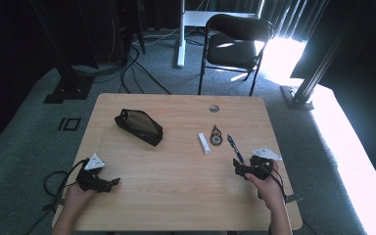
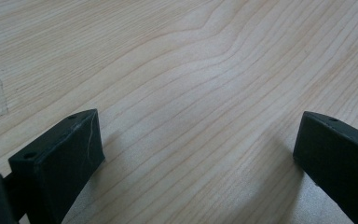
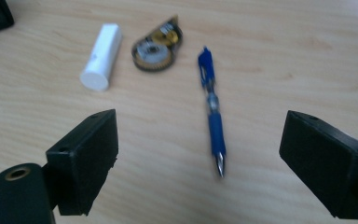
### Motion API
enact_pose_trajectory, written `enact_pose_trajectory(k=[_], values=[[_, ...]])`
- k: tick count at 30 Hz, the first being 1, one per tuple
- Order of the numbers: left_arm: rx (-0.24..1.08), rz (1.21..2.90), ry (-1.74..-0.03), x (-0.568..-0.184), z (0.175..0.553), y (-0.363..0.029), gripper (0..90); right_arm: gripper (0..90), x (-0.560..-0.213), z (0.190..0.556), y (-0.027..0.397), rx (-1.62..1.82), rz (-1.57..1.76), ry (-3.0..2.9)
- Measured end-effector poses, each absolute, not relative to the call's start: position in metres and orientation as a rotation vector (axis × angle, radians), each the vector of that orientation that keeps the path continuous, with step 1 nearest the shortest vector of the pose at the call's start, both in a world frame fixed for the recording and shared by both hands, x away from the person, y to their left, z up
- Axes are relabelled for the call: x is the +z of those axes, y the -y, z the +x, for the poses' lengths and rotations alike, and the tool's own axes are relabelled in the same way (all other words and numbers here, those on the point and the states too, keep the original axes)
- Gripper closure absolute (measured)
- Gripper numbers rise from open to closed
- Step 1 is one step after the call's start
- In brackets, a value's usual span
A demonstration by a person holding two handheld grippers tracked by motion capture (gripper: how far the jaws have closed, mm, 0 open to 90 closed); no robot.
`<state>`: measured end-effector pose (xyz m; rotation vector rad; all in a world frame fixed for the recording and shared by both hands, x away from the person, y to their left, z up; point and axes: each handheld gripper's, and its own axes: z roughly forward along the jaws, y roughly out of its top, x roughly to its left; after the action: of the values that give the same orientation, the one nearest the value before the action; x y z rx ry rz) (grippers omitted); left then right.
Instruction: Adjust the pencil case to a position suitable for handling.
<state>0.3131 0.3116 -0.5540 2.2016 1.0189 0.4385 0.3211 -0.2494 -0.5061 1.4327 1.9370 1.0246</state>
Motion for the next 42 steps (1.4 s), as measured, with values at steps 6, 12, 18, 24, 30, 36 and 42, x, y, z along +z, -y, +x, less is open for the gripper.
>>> enact_pose_trajectory(k=[6, 12, 18, 24, 30, 36, 42], values=[[0.439, 2.203, -1.018, -0.554, 0.313, -0.312, 1.6, 11.1, -0.495, 0.331, 0.237, 1.041, 1.383, -1.953], [0.439, 2.203, -1.018, -0.554, 0.313, -0.312, 1.6, 11.1, -0.489, 0.336, 0.226, 1.062, 1.358, -1.964], [0.439, 2.202, -1.018, -0.554, 0.313, -0.312, 1.6, 11.1, -0.481, 0.343, 0.209, 1.102, 1.309, -1.983], [0.439, 2.202, -1.018, -0.554, 0.313, -0.312, 1.6, 11.0, -0.476, 0.348, 0.188, 1.136, 1.264, -2.016], [0.439, 2.202, -1.018, -0.554, 0.313, -0.312, 1.6, 11.1, -0.472, 0.354, 0.169, 1.169, 1.231, -2.043], [0.440, 2.201, -1.019, -0.554, 0.313, -0.312, 1.6, 11.1, -0.473, 0.360, 0.147, 1.187, 1.182, -2.087], [0.440, 2.200, -1.019, -0.554, 0.313, -0.312, 1.6, 11.2, -0.475, 0.368, 0.125, 1.235, 1.136, -2.118]])
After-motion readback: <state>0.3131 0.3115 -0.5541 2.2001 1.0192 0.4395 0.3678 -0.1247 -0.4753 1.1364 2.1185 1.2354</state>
